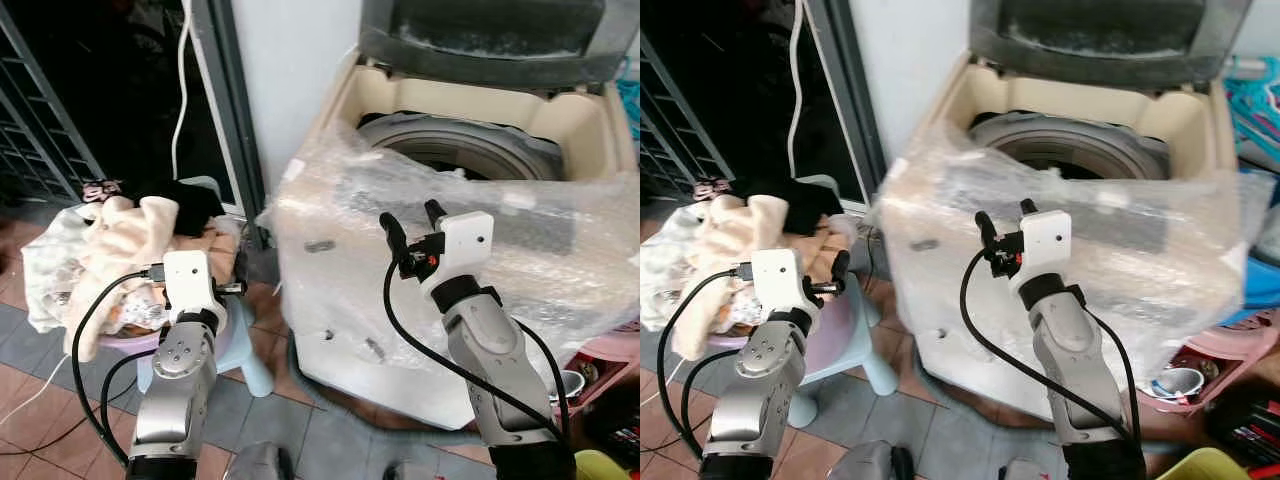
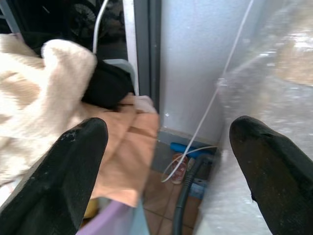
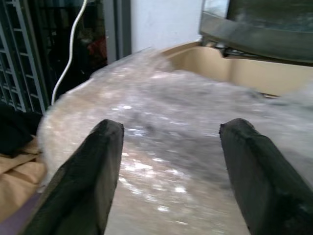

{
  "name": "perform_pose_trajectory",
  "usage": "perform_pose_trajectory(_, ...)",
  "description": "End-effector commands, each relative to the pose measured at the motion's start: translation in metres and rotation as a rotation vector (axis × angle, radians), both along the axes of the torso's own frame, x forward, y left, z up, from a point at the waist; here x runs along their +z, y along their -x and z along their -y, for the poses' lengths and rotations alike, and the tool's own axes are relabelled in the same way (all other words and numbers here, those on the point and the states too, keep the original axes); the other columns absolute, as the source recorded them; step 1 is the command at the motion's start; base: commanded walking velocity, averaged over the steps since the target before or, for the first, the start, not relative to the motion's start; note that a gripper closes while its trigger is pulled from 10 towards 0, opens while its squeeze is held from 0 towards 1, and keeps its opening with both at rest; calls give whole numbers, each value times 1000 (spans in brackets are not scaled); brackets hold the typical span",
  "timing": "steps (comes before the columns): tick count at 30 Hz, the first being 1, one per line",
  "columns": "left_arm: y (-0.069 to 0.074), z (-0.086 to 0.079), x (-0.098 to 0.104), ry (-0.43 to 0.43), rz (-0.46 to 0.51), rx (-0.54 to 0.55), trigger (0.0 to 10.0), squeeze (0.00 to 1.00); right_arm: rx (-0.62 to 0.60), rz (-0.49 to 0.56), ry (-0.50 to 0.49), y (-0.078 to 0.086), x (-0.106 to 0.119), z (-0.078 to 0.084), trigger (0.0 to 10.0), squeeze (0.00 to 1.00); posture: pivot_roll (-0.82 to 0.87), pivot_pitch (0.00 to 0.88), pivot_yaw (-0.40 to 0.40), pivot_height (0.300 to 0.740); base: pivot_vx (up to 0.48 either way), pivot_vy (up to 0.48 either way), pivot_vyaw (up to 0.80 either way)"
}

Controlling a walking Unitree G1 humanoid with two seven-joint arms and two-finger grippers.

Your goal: Clothes washing

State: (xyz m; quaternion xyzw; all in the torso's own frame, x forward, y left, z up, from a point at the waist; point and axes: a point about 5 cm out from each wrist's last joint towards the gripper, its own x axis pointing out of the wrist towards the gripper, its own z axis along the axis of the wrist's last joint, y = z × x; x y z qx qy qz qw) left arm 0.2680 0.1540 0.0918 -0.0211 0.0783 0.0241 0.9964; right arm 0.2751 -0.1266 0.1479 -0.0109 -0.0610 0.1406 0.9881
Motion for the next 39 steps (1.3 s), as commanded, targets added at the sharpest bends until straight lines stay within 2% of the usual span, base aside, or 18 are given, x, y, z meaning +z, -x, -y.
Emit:
perform_pose_trajectory(1, -1, -3, 2, -10, 1, 2, 10000, 0, 5, -4, -4, 0, 1, -4, 10000, 961, -55, 39, 70, 740, 0, 424, 0)
perform_pose_trajectory(3, -1, -4, 2, -10, -2, 5, 10000, 0, 7, -12, -8, 0, 1, -5, 10000, 525, -56, 43, 71, 740, 0, 426, 0)
perform_pose_trajectory(4, -1, -4, 2, -9, -2, 6, 10000, 0, 11, -19, -15, 0, 0, -5, 10000, 0, -56, 44, 72, 740, 0, 428, 0)
perform_pose_trajectory(8, -1, -4, 2, -13, -8, 10, 10000, 0, 36, -33, -40, 2, -1, -9, 10000, 0, -55, 42, 75, 740, 0, 434, 0)
perform_pose_trajectory(11, 0, -7, 0, 15, -21, 39, 10000, 0, 58, -39, -42, 3, -2, -13, 10000, 0, -54, 36, 77, 740, 0, 442, 0)
perform_pose_trajectory(15, -2, -7, 1, -5, -6, 43, 10000, 0, 81, -16, 2, 0, 2, -14, 10000, 0, -53, 35, 78, 740, 0, 443, 0)
perform_pose_trajectory(17, -2, -7, 3, -6, 8, 40, 10000, 0, 91, -2, -8, 0, 3, -14, 10000, 0, -52, 32, 80, 740, 0, 356, 400)
perform_pose_trajectory(27, -1, -11, 7, -23, 40, 53, 10000, 0, 52, -22, 6, -3, -1, -11, 10000, 0, -49, 27, 80, 740, 0, 0, 784)
perform_pose_trajectory(29, -1, -13, 6, -33, 41, 62, 10000, 0, 0, -53, 3, -6, -6, -7, 10000, 0, -49, 27, 80, 740, 0, 0, 0)
perform_pose_trajectory(34, -2, -16, 5, -42, 40, 82, 10000, 0, 7, -94, -29, -7, -10, -9, 10000, 0, -44, 27, 78, 740, 0, 0, 0)
perform_pose_trajectory(35, -3, -17, 5, -44, 38, 87, 10000, 0, 15, -96, -4, -7, -12, -11, 10000, 0, -41, 29, 79, 740, 0, 0, 0)
perform_pose_trajectory(39, -3, -17, 5, -44, 38, 87, 10000, 0, 15, -96, -4, -7, -12, -11, 10000, 0, -41, 29, 79, 740, 0, 0, 0)
